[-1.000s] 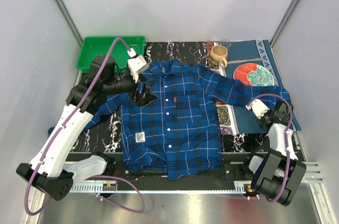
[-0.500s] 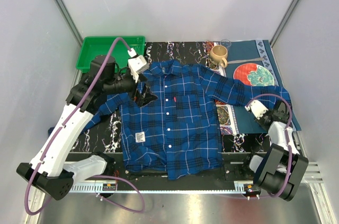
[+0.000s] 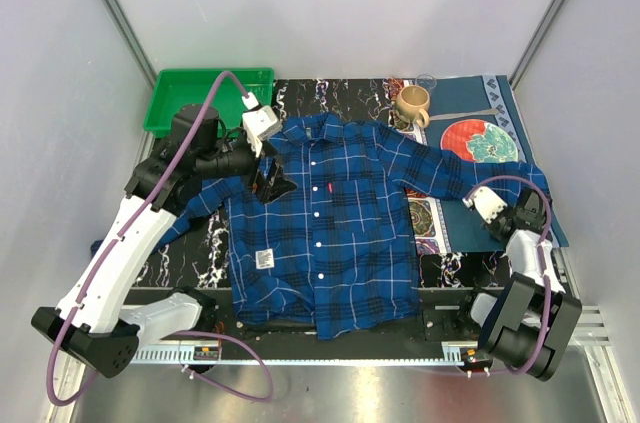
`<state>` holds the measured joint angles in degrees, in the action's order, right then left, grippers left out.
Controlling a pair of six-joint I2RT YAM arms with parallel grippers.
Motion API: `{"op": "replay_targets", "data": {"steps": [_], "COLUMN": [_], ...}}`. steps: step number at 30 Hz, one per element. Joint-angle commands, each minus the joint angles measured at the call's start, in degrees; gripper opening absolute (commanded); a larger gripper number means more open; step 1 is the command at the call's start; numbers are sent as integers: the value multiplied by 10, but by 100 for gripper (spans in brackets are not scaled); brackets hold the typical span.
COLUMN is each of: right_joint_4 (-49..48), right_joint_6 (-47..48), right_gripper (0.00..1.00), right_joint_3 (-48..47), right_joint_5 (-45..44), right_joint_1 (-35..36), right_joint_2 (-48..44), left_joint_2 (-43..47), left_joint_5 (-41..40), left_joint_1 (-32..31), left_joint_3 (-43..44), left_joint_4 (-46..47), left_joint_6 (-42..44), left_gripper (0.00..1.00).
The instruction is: Pin the brooch onto the clothing
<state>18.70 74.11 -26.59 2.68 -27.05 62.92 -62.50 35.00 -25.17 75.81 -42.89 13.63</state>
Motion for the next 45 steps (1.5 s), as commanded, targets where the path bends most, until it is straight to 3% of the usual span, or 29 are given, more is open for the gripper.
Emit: {"op": "replay_targets", "data": {"steps": [1,9,20,23,27,32,37,38,39,41,45], "right_joint_4": [-34,-2,372,446,477,444,289,248,165,95,-42], "right_joint_6": [-7,-6,-12,-53,-201,-383,-604,-695,-737,-867,-985], "right_gripper": [1,0,0,0,0,0,0,0,0,0,0], "right_joint_3": [-2,-10,-207,-280,-382,-496,-494,-482,-472,-455,-428], "right_joint_5": [15,31,216,279,373,546,626,636,646,668,668], "right_joint_1": [3,3,12,44,113,194,263,283,293,323,378], "right_joint_2": [-29,-71,-109,-88,-48,16,-4,-22,-30,-36,-39], "left_joint_2": [2,2,6,8,12,24,37,39,46,56,86], "left_joint_5": [13,13,16,-17,24,97,111,137,151,198,234], "left_joint_1": [-1,-1,-1,0,0,0,0,0,0,-1,-1], "left_joint_3": [19,15,-5,-12,-17,-15,-15,-19,-24,-55,-122], "left_joint_4": [13,13,4,19,18,11,-9,-7,10,45,203], "left_joint_6": [1,3,3,-48,-36,-16,12,6,0,-19,-88], "left_gripper": [99,99,99,99,99,99,99,98,98,95,91]}}
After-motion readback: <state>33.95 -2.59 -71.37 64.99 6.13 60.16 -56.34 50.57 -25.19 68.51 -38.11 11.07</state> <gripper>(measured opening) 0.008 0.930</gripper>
